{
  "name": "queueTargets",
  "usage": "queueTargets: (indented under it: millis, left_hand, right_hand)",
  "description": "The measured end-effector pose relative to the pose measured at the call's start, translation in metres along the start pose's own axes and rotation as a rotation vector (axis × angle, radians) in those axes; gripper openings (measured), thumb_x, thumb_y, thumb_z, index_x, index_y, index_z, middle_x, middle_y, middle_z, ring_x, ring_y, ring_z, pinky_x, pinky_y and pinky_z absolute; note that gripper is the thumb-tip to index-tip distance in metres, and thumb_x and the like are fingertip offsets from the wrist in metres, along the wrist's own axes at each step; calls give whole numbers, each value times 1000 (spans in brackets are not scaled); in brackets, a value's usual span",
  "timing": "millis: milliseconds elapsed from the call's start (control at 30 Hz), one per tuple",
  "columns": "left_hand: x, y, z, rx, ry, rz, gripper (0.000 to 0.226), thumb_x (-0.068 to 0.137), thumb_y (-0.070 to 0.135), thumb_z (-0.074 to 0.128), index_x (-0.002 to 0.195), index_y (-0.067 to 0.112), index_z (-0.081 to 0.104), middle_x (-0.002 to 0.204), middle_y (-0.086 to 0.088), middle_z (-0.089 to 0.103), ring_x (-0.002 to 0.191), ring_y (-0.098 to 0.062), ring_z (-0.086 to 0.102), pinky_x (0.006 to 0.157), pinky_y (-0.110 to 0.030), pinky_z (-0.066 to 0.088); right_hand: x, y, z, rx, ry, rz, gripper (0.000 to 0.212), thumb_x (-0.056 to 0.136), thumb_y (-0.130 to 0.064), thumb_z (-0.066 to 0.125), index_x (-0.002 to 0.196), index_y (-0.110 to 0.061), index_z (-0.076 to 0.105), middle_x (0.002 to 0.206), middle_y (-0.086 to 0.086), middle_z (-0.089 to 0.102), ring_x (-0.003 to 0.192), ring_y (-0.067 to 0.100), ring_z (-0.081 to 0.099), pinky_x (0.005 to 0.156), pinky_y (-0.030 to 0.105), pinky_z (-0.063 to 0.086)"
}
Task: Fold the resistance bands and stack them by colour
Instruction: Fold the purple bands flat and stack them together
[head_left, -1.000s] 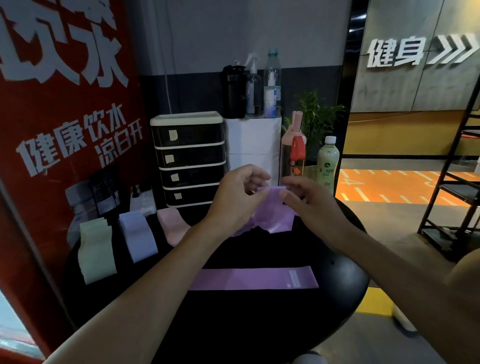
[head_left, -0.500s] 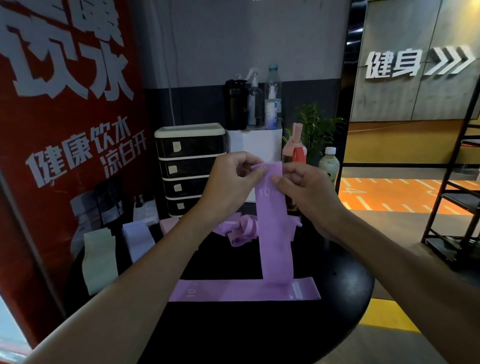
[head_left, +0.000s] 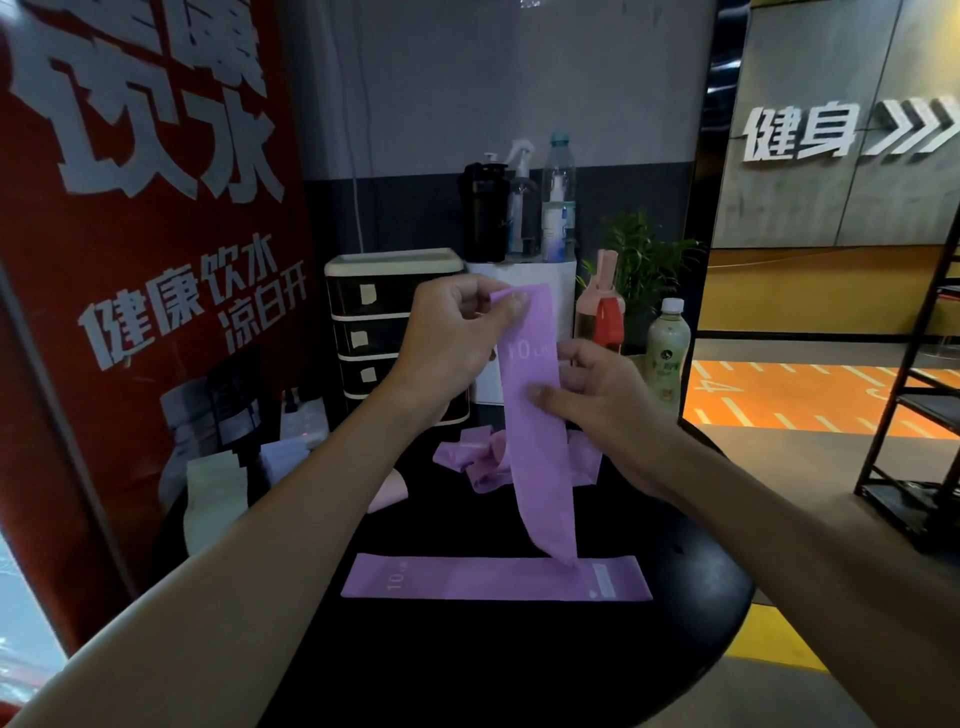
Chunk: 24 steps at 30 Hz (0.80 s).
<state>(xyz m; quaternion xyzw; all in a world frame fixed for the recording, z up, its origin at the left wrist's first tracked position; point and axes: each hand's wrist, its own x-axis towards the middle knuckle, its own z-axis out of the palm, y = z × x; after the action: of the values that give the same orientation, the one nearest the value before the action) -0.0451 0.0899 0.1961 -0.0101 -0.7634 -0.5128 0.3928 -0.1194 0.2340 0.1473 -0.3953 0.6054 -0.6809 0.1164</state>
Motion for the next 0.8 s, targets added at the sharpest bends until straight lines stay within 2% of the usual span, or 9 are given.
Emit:
queueTargets:
  millis: [167,267,333,400,467,567,667,733,800]
  left_hand:
    - [3,2,-10,-42,62,17,11,94,15,66,87,11,73,90,-25,71,75,-23,63,74,-49,56]
    - [4,1,-18,-59,103,9,15,94,14,65,86,2,71,89,-30,68,74,-25,62,73,-53,55]
    - [5,0,-22,-58,128,11,16,95,13,64,83,5,71,80,-22,70,72,-22,63,69,-44,55]
    - [5,0,-28,-51,158,21,15,95,13,64,82,13,72,75,-5,73,71,-16,67,69,-36,57]
    - [4,-2,-36,-47,182,21,15,95,13,64,82,15,72,71,6,72,71,-12,68,69,-32,58]
    - [3,-9,-46,-25,212,20,16,96,13,64,82,12,72,69,10,71,71,-11,67,71,-31,58]
    - [1,-20,-57,5,264,-12,18,95,17,65,82,6,71,73,1,71,70,-13,66,67,-28,57]
    - [-1,-28,-63,21,302,-49,20,95,20,65,79,11,69,75,-6,70,69,-15,65,65,-31,56]
    - [-5,-36,-69,44,340,-89,20,96,22,64,78,15,69,78,-9,70,69,-15,65,64,-32,56]
  right_hand:
    - [-8,14,7,12,-38,70,20,89,-2,65,109,1,60,96,14,75,86,27,72,75,39,59]
    - [-14,18,10,43,-105,149,29,90,-2,64,118,0,57,101,16,74,92,30,72,79,43,59]
    - [-19,24,12,94,-176,195,34,89,2,62,122,0,54,105,19,72,96,31,71,78,40,59]
    - [-24,31,11,119,-264,214,38,89,3,61,126,0,52,113,20,70,106,35,67,92,48,54]
    - [-29,38,9,120,-323,240,36,91,1,60,126,-1,55,118,17,69,111,33,65,97,48,51]
    - [-36,48,5,53,-341,300,22,93,-5,59,113,3,64,109,13,71,100,24,67,88,35,52]
    - [-42,58,0,-12,-305,342,8,91,-8,64,92,0,65,92,16,65,86,24,60,80,35,47]
    - [-46,59,-4,-20,-298,365,5,90,-8,65,91,-3,65,89,17,62,81,23,57,71,29,45]
    - [-49,59,-9,-26,-290,367,5,90,-7,65,93,-6,69,89,16,66,81,22,60,69,27,46]
